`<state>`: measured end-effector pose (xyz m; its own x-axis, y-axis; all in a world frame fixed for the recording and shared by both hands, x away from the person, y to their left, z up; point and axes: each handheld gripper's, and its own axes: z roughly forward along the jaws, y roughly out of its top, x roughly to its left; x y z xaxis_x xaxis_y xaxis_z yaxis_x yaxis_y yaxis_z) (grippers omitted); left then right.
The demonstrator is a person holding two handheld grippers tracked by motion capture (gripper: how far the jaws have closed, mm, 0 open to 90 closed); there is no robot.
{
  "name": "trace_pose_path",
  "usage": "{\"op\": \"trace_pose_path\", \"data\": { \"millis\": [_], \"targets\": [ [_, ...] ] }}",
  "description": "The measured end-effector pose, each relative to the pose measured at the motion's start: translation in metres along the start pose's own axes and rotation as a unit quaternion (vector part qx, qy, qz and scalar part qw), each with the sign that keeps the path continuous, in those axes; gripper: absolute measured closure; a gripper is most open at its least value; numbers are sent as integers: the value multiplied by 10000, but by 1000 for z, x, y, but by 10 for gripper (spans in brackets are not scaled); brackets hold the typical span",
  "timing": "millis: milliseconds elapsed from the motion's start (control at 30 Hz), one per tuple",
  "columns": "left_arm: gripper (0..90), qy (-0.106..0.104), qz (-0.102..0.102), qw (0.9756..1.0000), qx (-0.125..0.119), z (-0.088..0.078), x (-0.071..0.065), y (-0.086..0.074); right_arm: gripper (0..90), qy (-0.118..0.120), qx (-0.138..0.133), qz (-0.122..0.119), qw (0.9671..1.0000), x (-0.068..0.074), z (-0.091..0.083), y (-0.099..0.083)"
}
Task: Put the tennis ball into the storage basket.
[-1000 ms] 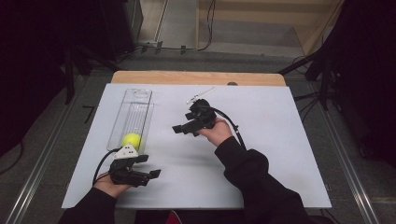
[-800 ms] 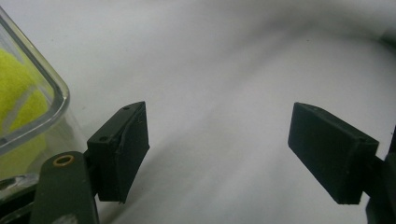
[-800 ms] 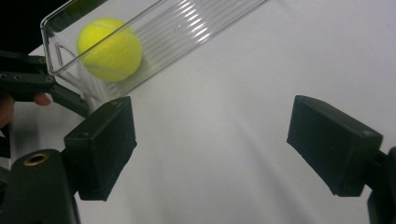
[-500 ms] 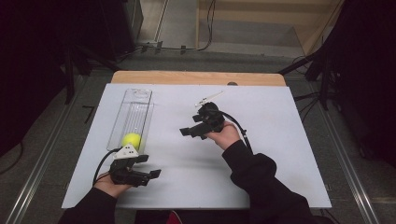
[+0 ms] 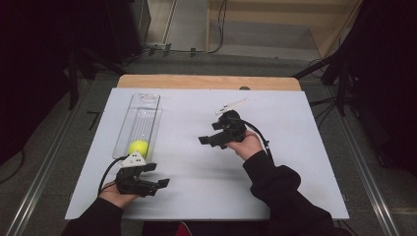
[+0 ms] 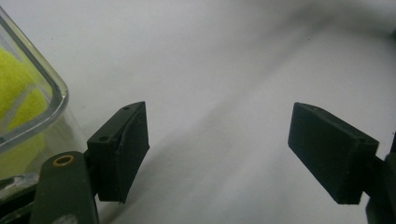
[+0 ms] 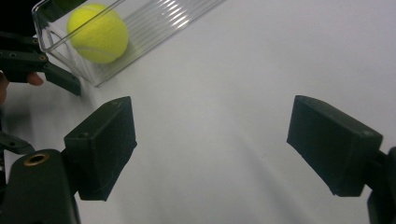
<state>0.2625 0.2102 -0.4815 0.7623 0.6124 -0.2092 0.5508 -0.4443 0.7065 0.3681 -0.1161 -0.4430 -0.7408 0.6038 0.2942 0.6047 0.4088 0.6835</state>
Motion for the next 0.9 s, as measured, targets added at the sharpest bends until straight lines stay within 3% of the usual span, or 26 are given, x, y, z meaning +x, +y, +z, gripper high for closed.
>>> {"op": "trace_pose_path", "data": {
  "millis": [900],
  "targets": [
    [212,-6,-8,10000,-5,-1,0,1,137,-250,-71,123,9996,-7,-33,-39]
  ]
}}
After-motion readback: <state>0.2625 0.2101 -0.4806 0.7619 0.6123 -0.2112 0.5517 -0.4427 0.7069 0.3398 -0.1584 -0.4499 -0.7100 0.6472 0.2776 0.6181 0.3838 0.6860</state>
